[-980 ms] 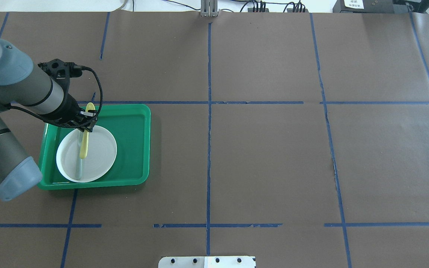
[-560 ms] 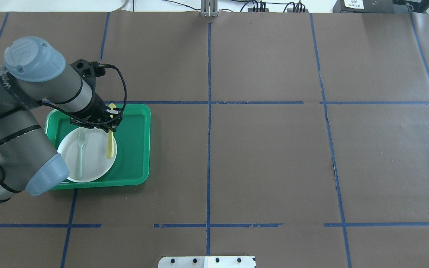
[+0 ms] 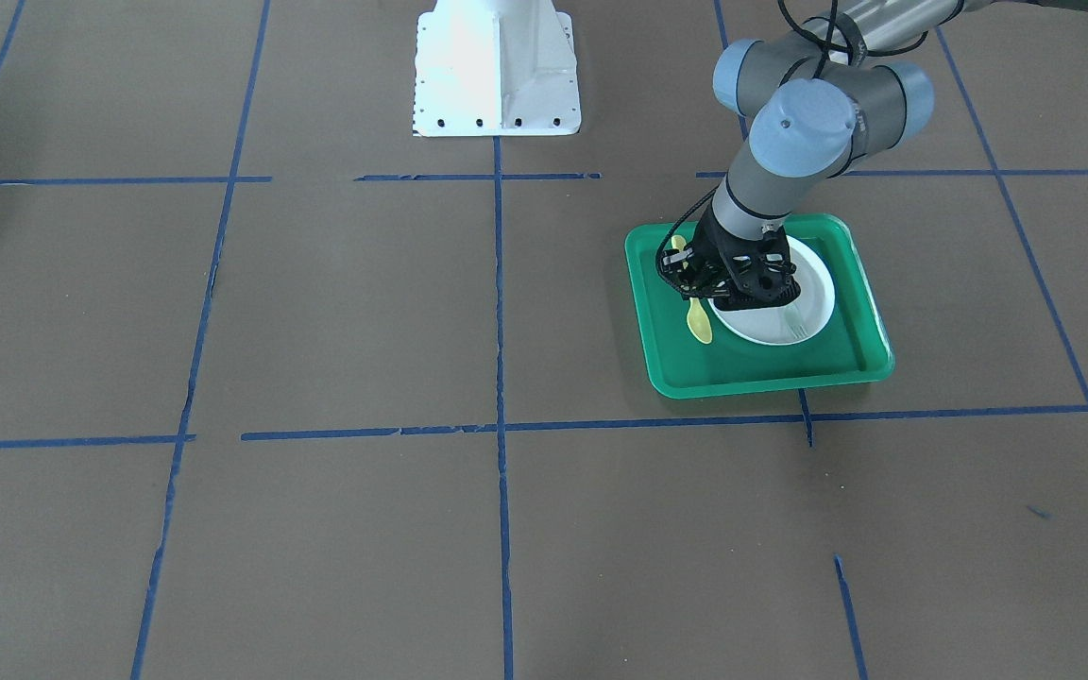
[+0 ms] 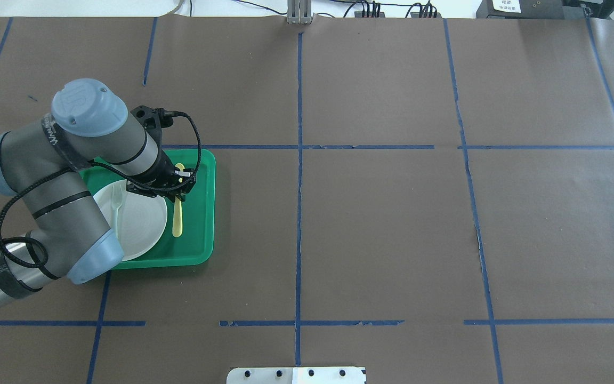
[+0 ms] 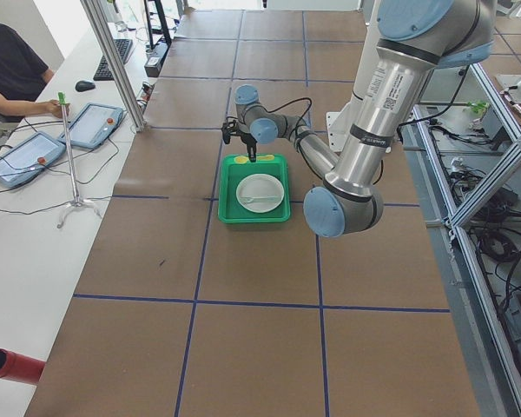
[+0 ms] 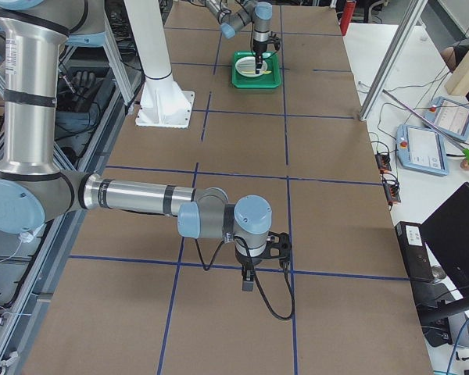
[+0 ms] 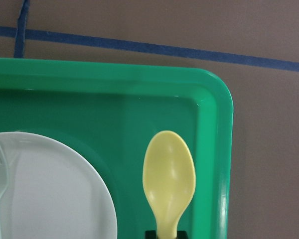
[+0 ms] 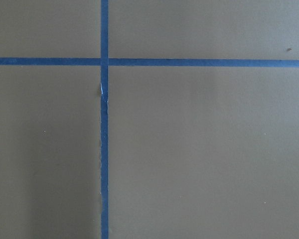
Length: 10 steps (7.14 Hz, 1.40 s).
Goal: Place spoon
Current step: 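Lift the spoon off the plate and carry it beside the plate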
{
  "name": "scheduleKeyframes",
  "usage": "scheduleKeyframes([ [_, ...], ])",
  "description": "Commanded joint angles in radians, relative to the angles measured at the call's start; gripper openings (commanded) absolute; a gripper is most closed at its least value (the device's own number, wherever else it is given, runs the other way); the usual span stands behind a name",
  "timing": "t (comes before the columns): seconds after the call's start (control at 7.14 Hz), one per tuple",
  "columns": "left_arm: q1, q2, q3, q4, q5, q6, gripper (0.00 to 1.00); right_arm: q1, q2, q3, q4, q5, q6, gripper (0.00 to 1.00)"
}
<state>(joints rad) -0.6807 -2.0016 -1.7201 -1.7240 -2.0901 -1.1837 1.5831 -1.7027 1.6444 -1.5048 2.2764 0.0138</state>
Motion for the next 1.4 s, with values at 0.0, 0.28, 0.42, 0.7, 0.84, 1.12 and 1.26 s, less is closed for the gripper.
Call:
scheduleKeyframes([
  [0.0, 0.033, 0.009, 0.048, -0.04, 0.002, -0.002, 0.0, 0.0, 0.0, 0.0, 0.0, 0.0, 0.0, 1.0],
  [0.28, 0.046, 0.01, 0.062, -0.061, 0.002, -0.002, 0.0, 0.0, 0.0, 0.0, 0.0, 0.0, 0.0, 1.0],
  [0.42, 0.046, 0.009, 0.06, -0.062, 0.002, -0.001, 0.0, 0.0, 0.0, 0.0, 0.0, 0.0, 0.0, 1.0],
  [0.7, 0.046, 0.01, 0.059, -0.063, 0.002, 0.006, 0.3, 0.0, 0.0, 0.0, 0.0, 0.0, -0.002, 1.0],
  [0.84, 0.046, 0.01, 0.057, -0.063, 0.002, 0.01, 0.5, 0.0, 0.0, 0.0, 0.0, 0.0, 0.0, 1.0],
  [1.12, 0.041, 0.012, 0.048, -0.068, 0.004, 0.009, 0.64, 0.0, 0.0, 0.0, 0.0, 0.0, 0.0, 1.0],
  [1.26, 0.026, 0.014, 0.033, -0.068, 0.005, 0.01, 0.64, 0.0, 0.0, 0.0, 0.0, 0.0, 0.0, 1.0],
])
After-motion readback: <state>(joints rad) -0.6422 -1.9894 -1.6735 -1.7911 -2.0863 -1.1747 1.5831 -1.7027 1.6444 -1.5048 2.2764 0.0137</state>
